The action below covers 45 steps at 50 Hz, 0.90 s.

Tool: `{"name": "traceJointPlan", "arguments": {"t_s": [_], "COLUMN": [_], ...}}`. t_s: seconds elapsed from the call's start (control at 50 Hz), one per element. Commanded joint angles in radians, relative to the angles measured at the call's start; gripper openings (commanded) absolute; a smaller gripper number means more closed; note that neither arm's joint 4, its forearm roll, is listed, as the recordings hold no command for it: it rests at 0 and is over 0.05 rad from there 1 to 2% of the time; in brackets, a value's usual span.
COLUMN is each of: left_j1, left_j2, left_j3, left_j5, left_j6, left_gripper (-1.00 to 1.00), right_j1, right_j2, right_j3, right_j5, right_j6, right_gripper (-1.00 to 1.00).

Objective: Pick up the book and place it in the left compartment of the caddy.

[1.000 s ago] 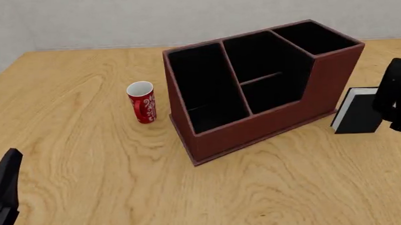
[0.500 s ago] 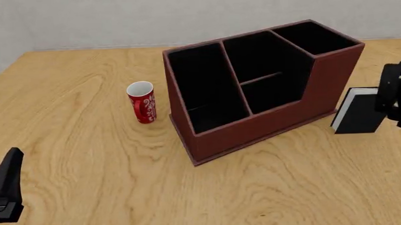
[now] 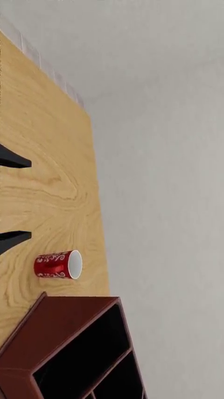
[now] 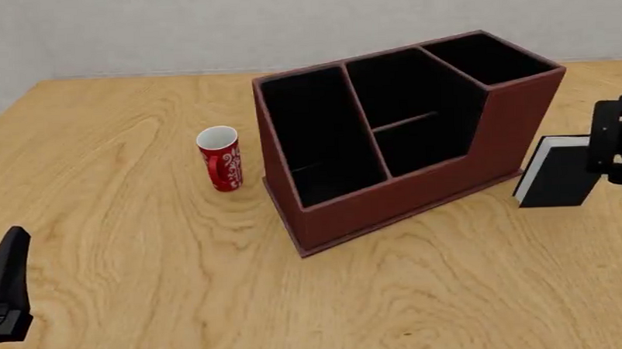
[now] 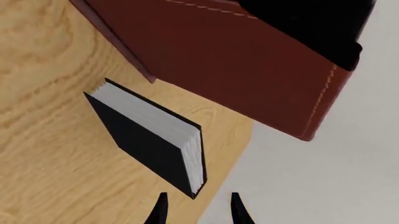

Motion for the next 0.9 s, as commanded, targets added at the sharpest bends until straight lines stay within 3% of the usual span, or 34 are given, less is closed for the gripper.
{"name": "traceJointPlan", "arguments": {"t_s": [0.02, 0.42, 0.9], "left_j1": [0.012, 0.029, 0.035], "left_j2": [0.001, 0.051, 0.069], "left_j3": [0.005, 0.036, 0.025], "left_j5": [-0.003, -0.069, -0.069], "left_j6": [-0.003, -0.006, -0.011], "left_gripper": [1.0, 1.0, 1.0], "right_j1": [-0.001, 0.022, 0.031], "right_j2": [0.042, 0.134, 0.185], "right_j3": [-0.036, -0.044, -0.032], "right_j5": [-0.003, -0.039, -0.065], "right_j6": [-0.02, -0.023, -0.021], "right_gripper": [1.0, 1.0, 1.0]}}
